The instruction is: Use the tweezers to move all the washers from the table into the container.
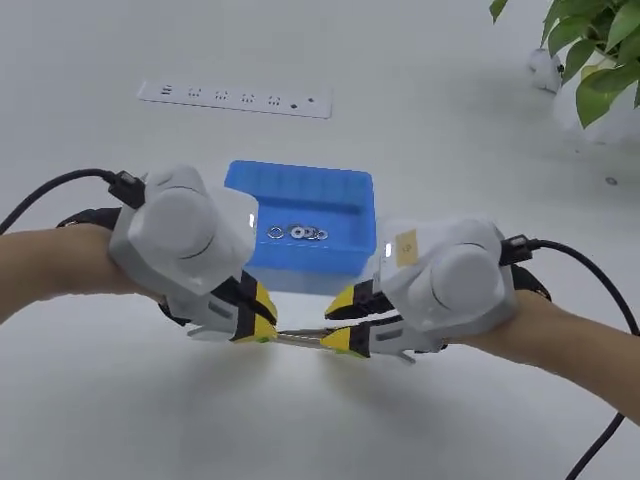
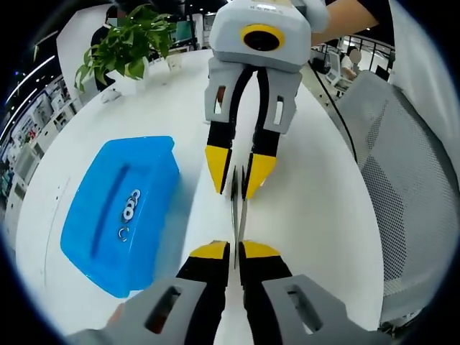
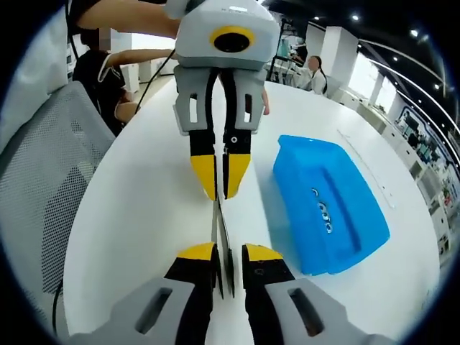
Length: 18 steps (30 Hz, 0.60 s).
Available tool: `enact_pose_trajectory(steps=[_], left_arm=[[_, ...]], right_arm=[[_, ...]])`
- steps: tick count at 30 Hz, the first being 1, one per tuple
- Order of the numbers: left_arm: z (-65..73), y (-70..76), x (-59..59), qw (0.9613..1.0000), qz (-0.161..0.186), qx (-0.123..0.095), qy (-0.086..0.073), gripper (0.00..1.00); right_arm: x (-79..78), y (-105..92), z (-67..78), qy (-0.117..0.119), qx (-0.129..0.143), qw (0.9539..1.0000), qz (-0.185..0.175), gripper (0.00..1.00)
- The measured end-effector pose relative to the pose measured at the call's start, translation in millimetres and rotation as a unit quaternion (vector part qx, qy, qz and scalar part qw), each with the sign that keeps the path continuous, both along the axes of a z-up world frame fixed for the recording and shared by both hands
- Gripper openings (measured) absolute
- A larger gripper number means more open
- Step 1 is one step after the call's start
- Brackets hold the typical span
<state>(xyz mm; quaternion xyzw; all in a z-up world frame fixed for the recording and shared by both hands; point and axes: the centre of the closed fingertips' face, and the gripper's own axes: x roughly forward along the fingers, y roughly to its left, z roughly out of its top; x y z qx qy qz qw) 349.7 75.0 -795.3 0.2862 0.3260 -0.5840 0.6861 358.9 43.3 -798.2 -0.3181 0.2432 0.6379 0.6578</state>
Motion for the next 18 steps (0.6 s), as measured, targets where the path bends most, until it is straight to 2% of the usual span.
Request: enact_pose_trajectory(steps=[1, 4, 5, 9, 12, 15, 17, 18], left_arm=[[3.1, 1.9, -0.4, 1.0, 0.008, -0.004, 0.0, 0.1], [10.8, 9.0, -2.0, 0.9992, 0.034, -0.016, -0.01, 0.11], [15.0, 11.7, -2.7, 0.9983, 0.05, -0.025, -0.015, 0.14], [34.9, 20.1, -12.2, 0.9945, 0.076, -0.054, -0.047, 0.2], [41.0, 33.2, -22.6, 0.9932, 0.085, -0.05, -0.063, 0.25], [44.5, 50.2, -25.8, 0.9894, 0.114, -0.043, -0.079, 0.28], [51.1, 60.7, -25.4, 0.9831, 0.15, -0.05, -0.092, 0.36], [55.4, 64.1, -27.7, 0.9797, 0.171, -0.059, -0.087, 0.41]], right_arm=[[-0.1, -0.7, 3.4, 0.007, 0.008, 0.9999, -0.013, 0.15], [1.2, -7.6, 9.4, -0.002, 0.01, 0.9996, -0.027, 0.16], [0.7, -10.1, 10.8, -0.005, 0.011, 0.9995, -0.031, 0.16], [-0.1, -25.9, 23.9, -0.02, 0.022, 0.9975, -0.064, 0.19], [-2.0, -39.0, 31.0, -0.032, 0.024, 0.9956, -0.084, 0.21], [-2.0, -52.5, 38.5, -0.051, 0.027, 0.9916, -0.116, 0.24], [-2.5, -62.2, 47.5, -0.066, 0.032, 0.9871, -0.142, 0.28], [-4.6, -64.8, 55.8, -0.071, 0.047, 0.9844, -0.154, 0.3]])
